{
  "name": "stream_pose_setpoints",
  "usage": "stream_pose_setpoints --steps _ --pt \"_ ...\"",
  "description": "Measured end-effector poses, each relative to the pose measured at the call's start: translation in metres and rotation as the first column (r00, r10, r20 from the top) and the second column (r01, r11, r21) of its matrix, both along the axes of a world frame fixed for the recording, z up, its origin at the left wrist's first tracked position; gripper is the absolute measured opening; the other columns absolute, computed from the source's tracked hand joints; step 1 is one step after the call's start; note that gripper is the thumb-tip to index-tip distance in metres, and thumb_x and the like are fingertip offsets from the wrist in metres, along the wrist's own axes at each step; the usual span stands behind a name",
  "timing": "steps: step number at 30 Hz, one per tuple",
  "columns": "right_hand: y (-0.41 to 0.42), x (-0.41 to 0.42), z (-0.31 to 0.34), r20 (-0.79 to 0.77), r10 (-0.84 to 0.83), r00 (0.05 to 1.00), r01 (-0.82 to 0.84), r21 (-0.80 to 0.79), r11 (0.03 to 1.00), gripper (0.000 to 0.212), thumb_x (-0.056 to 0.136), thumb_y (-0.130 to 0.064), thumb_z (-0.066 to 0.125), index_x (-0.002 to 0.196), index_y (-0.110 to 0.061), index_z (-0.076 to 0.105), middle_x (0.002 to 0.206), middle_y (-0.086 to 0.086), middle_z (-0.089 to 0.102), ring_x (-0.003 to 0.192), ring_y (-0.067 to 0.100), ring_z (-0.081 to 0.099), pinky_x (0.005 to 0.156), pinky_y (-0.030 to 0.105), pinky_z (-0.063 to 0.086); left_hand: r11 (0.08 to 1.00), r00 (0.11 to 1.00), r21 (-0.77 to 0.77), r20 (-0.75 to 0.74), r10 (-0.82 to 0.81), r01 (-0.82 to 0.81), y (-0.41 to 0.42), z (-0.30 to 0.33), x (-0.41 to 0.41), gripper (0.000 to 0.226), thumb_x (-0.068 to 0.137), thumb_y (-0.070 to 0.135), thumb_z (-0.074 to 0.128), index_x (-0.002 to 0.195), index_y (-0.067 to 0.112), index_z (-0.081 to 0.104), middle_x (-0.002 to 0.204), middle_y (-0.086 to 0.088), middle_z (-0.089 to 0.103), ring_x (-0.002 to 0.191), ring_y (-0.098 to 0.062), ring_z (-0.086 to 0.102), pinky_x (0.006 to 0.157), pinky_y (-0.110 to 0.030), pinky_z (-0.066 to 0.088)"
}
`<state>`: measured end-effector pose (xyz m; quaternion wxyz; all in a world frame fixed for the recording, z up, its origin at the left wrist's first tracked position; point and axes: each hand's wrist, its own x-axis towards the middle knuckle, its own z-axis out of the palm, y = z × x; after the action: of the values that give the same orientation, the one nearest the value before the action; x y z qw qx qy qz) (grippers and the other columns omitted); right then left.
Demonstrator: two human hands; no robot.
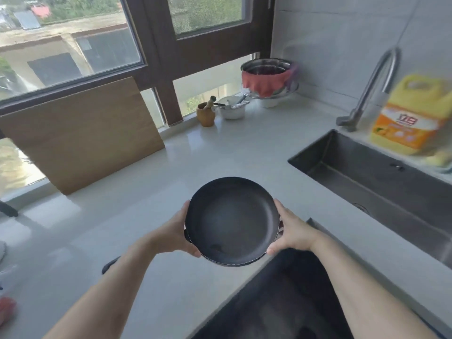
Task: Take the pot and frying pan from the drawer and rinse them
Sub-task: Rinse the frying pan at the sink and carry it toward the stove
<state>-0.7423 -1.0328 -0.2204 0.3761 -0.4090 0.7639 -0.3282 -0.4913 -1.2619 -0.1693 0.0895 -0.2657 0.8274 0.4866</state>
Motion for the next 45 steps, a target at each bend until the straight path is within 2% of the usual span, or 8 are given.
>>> stream_pose_setpoints --steps 8,13,14,22,28,32,36,45 --pt "0.084 -0.149 0.035 -0.022 -0.174 0.984 0.175 0.033 0.984 0.149 0.052 -0.026 0.097 0.156 -0.036 -0.01 0.145 -0.01 0.033 0.11 -0.001 0.052 0.071 0.001 0.044 0.984 0.983 -0.048 -0.06 -0.175 0.172 0.042 0.016 -0.192 0.11 0.057 0.01 0.088 0.135 0.054 0.023 0.121 0.02 0.048 0.081 0.006 0.061 0.047 -0.01 0.046" --pt "0.144 -0.227 0.052 -0.064 -0.297 0.953 0.3 0.049 0.953 0.145 0.051 -0.03 0.096 0.151 -0.048 -0.007 0.133 -0.025 0.035 0.086 -0.008 0.041 0.077 0.007 0.05 0.962 0.96 -0.052 -0.066 -0.272 0.269 0.078 0.02 -0.305 0.115 0.056 0.014 0.086 0.138 0.059 0.018 0.122 0.019 0.051 0.086 -0.008 0.059 0.047 -0.016 0.045" --pt "0.155 -0.239 0.054 -0.081 -0.321 0.943 0.327 0.065 0.943 0.146 0.049 -0.033 0.095 0.152 -0.047 -0.007 0.136 -0.023 0.034 0.132 0.002 0.036 0.087 0.016 0.053 0.953 0.952 -0.06 -0.058 -0.299 0.296 0.085 0.02 -0.326 0.116 0.056 0.014 0.086 0.138 0.059 0.018 0.121 0.019 0.052 0.085 -0.008 0.059 0.046 -0.018 0.045" --pt "0.212 -0.311 0.033 -0.065 -0.51 0.858 0.514 0.124 0.849 0.158 0.037 -0.046 0.094 0.154 -0.039 -0.012 0.154 -0.005 0.032 0.134 0.023 0.046 0.109 0.044 0.043 0.88 0.884 -0.096 0.008 -0.467 0.465 0.114 0.013 -0.466 0.119 0.046 0.035 0.093 0.131 0.065 0.015 0.129 0.025 0.046 0.117 -0.007 0.051 0.06 -0.02 0.053" --pt "0.223 -0.342 0.0 -0.026 -0.633 0.774 0.628 0.159 0.762 0.159 0.036 -0.048 0.094 0.152 -0.044 -0.014 0.149 -0.005 0.04 0.134 0.018 0.045 0.109 0.042 0.043 0.792 0.798 -0.101 0.073 -0.598 0.603 0.112 -0.022 -0.55 0.145 0.042 0.044 0.096 0.149 0.049 -0.002 0.147 0.019 0.037 0.139 -0.01 0.034 0.115 -0.041 0.034" --pt "0.22 -0.352 -0.019 -0.037 -0.702 0.711 0.694 0.201 0.692 0.159 0.035 -0.049 0.093 0.152 -0.044 -0.014 0.15 -0.007 0.036 0.134 0.017 0.045 0.109 0.041 0.042 0.749 0.748 -0.049 0.113 -0.654 0.661 0.107 -0.05 -0.589 0.15 0.042 0.046 0.096 0.147 0.052 -0.011 0.153 0.02 0.028 0.142 -0.009 0.029 0.118 -0.039 0.029" --pt "0.221 -0.354 -0.04 -0.003 -0.741 0.672 0.725 0.205 0.657 0.159 0.037 -0.045 0.095 0.155 -0.038 -0.013 0.155 -0.006 0.028 0.138 0.018 0.039 0.113 0.044 0.038 0.71 0.707 -0.011 0.099 -0.7 0.704 0.11 -0.072 -0.61 0.14 0.043 0.043 0.095 0.13 0.073 -0.01 0.128 0.057 0.018 0.133 0.002 0.027 0.108 -0.019 0.028" --pt "0.245 -0.342 -0.104 0.074 -0.793 0.605 0.785 0.113 0.609 0.142 0.039 -0.02 0.094 0.144 -0.063 0.008 0.115 -0.02 0.061 0.104 0.002 0.061 0.093 0.024 0.049 0.649 0.646 -0.03 0.134 -0.751 0.76 0.142 -0.14 -0.634 0.144 0.045 0.031 0.094 0.14 0.062 -0.009 0.146 0.017 0.035 0.132 -0.014 0.043 0.109 -0.04 0.041"
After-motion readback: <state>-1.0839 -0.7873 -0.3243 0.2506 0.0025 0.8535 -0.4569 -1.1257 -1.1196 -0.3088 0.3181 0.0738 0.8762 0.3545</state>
